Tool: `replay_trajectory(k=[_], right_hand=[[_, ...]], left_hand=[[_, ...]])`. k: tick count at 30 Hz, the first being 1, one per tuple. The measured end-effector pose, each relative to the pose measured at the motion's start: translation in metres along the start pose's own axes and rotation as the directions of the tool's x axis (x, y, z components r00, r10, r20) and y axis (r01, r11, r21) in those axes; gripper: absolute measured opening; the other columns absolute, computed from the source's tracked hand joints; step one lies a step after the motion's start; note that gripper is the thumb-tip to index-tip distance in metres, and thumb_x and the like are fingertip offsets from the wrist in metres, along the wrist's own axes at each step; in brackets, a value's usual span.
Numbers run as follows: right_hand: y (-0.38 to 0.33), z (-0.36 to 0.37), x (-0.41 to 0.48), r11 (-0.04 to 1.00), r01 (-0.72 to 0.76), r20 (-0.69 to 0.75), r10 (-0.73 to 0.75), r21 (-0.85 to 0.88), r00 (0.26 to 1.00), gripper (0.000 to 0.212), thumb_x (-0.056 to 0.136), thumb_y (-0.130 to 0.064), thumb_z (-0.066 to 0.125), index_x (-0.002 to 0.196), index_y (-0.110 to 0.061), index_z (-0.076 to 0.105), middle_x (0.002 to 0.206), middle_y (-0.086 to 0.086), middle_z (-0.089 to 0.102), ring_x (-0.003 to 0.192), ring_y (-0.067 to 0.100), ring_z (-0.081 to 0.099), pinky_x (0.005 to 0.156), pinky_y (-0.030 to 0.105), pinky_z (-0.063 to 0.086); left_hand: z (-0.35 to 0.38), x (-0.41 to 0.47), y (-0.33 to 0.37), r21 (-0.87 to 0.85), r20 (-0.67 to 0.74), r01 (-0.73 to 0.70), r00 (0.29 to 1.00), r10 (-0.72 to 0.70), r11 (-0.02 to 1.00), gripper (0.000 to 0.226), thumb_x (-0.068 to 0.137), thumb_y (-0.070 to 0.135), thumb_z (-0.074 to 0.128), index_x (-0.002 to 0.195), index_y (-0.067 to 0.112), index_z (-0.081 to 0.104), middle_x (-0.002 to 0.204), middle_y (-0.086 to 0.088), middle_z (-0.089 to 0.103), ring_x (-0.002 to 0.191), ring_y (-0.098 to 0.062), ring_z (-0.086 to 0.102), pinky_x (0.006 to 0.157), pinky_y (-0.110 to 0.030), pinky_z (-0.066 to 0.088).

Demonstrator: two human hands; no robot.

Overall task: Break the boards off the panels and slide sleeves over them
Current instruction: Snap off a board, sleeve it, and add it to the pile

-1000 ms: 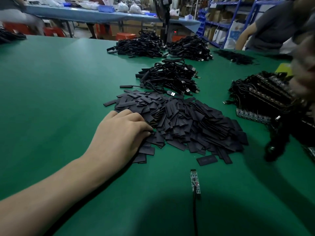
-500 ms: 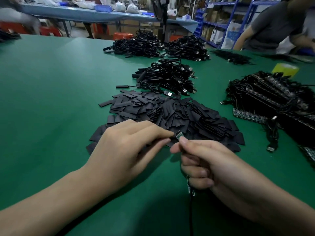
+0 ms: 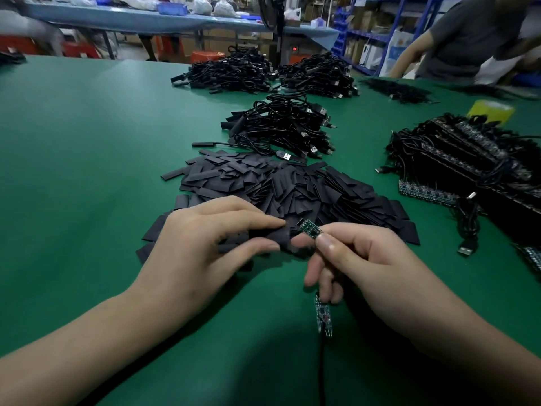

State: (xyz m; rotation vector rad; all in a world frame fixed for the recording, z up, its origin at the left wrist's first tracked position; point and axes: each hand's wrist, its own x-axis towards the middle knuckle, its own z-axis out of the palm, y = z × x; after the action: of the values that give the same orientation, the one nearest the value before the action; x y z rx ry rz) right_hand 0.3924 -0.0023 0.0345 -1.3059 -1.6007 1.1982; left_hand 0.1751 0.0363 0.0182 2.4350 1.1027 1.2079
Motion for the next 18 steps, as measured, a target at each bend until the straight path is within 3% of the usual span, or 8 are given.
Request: replay_trajectory(k=[5, 10, 18], right_hand=[[0.0012, -0.0005, -0.0002, 0.996, -0.07, 0.024, 0.069, 0.06, 0.997, 0.016, 0.106, -0.019, 0.046, 0.101, -0.004, 0.052, 0.072, 0.015, 0.074, 0.054, 0.021, 0.066, 0.052, 0.026, 0.048], [-0.0013, -0.0015, -0.0017, 0.996, -0.09, 0.029, 0.09, 0.012, 0.996, 0.022, 0.099, -0.025, 0.055, 0.091, -0.006, 0.063, 0.076, 0.01, 0.076, 0.059, 0.018, 0.068, 0.054, 0.024, 0.049], [-0.0009, -0.0025, -0.0024, 0.994, -0.102, 0.025, 0.103, -0.033, 0.994, 0.021, 0.1, -0.023, 0.058, 0.09, -0.007, 0.067, 0.066, 0.01, 0.073, 0.052, 0.017, 0.062, 0.058, 0.03, 0.045]], left_hand=[[-0.0015, 0.0001, 0.0004, -0.035, -0.044, 0.035, 0.998, -0.036, 0.999, 0.021, 0.082, 0.032, 0.075, 0.099, 0.021, 0.081, 0.093, 0.011, 0.072, 0.084, -0.001, 0.067, 0.076, -0.008, 0.044], [-0.0005, -0.0001, -0.0015, -0.013, -0.055, 0.023, 0.998, -0.024, 1.0, 0.019, 0.082, 0.032, 0.076, 0.096, 0.021, 0.081, 0.089, 0.012, 0.071, 0.081, 0.002, 0.065, 0.074, -0.007, 0.043], [-0.0031, -0.0001, 0.0027, 0.041, 0.012, -0.063, 0.998, 0.063, 0.997, 0.018, 0.084, 0.034, 0.076, 0.1, 0.026, 0.08, 0.094, 0.012, 0.07, 0.082, -0.006, 0.068, 0.074, -0.023, 0.054]])
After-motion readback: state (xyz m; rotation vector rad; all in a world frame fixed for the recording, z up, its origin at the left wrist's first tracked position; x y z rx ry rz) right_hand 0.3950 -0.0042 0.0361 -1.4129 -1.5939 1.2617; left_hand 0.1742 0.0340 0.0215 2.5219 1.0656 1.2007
